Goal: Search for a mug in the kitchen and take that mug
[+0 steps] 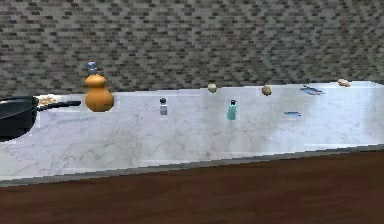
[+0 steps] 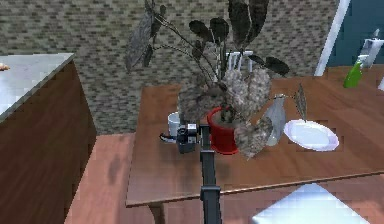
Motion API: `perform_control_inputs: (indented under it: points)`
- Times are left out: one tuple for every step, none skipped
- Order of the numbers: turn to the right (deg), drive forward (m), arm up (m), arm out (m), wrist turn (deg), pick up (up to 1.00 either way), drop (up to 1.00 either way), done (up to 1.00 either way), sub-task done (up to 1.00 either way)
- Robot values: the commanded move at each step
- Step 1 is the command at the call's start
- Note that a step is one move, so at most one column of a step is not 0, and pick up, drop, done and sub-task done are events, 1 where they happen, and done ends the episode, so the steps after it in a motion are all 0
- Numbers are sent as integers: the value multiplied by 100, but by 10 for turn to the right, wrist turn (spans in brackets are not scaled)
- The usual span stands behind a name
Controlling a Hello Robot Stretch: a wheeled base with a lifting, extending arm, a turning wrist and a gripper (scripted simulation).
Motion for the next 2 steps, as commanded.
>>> perform_control_inputs:
  points:
    - [0,0,10,0,0,0,0,0,0]
    - [0,0,0,0,0,0,0,100,0]
